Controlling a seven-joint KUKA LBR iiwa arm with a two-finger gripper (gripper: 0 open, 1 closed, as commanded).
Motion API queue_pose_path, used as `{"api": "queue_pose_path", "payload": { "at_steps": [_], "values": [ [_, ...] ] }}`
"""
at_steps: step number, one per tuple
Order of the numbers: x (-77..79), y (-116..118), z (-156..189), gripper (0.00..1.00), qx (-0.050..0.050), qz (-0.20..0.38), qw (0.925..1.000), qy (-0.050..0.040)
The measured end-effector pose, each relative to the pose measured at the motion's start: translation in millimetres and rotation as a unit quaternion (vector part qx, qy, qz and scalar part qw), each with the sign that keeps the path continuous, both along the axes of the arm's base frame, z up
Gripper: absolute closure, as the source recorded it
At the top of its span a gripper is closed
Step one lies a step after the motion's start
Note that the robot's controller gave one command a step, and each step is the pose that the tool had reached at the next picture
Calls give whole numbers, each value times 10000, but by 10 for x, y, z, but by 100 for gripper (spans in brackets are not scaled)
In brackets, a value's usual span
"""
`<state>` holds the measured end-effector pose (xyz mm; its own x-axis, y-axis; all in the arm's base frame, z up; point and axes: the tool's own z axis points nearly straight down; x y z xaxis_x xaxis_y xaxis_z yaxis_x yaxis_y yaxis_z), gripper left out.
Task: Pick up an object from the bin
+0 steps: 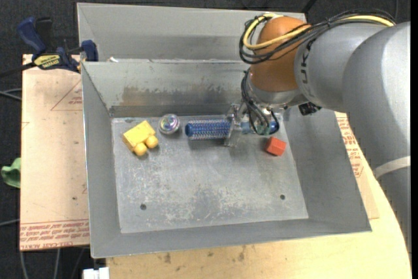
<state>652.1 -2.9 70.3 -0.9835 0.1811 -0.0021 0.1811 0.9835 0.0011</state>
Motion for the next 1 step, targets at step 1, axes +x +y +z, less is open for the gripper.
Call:
{"api": "queue_pose_path", "payload": {
  "at_steps": [1],
  "values": [
    [-42, -177, 1472, 100, -9, 186, 9998, -38]
  ]
}}
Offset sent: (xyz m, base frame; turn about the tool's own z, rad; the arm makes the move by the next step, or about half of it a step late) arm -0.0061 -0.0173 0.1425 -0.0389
